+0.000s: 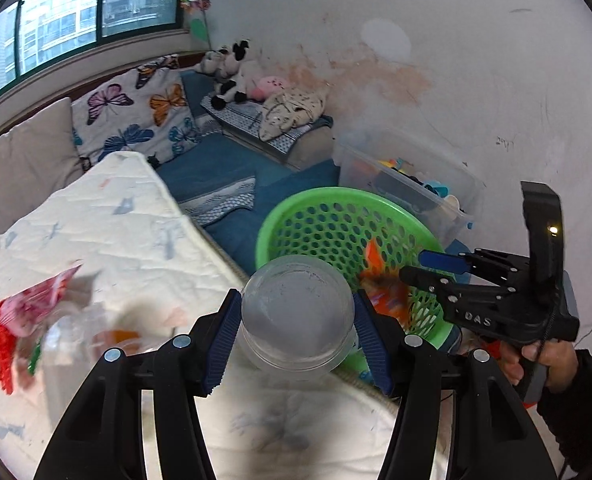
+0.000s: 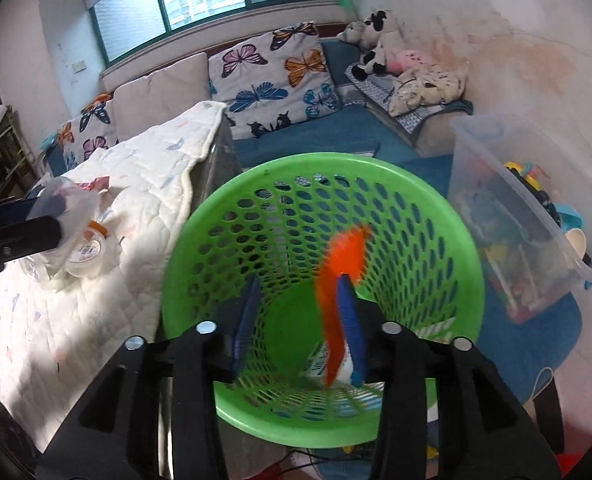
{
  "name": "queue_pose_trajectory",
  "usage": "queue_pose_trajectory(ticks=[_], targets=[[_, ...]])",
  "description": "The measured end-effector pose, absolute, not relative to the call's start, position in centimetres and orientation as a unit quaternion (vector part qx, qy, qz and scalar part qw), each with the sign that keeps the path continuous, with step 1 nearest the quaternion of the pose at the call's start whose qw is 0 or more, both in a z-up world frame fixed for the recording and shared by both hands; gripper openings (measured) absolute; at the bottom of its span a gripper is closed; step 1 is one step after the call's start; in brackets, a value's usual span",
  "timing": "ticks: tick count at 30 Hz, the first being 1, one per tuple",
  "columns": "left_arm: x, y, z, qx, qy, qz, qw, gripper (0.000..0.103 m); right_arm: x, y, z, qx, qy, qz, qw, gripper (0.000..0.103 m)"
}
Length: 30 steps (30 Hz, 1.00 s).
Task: Collect trash
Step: 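Carry both items over the green basket and open both tools to drop them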
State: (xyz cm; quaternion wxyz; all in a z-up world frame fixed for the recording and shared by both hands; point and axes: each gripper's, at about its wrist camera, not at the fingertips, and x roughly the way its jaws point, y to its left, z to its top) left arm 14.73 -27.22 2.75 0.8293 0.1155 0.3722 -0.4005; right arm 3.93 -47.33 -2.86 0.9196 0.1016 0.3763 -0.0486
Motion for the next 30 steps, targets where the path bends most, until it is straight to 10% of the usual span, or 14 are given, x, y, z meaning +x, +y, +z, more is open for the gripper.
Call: queue_pose_trajectory(ticks=[8,30], targets=[[14.8,-30.8,1.2,0.128,0.391,-0.404,0.817,0.055,2.0,-48.8,-2.8,0.106,0.366,-0.060,0.923,0.064],[14.6,-35.4,-1.3,0.139,0.419,-0.400,0.804,0.069,-0.6,-49.7,-2.7,0.107,0.351,-0.077,0.927,0.071]])
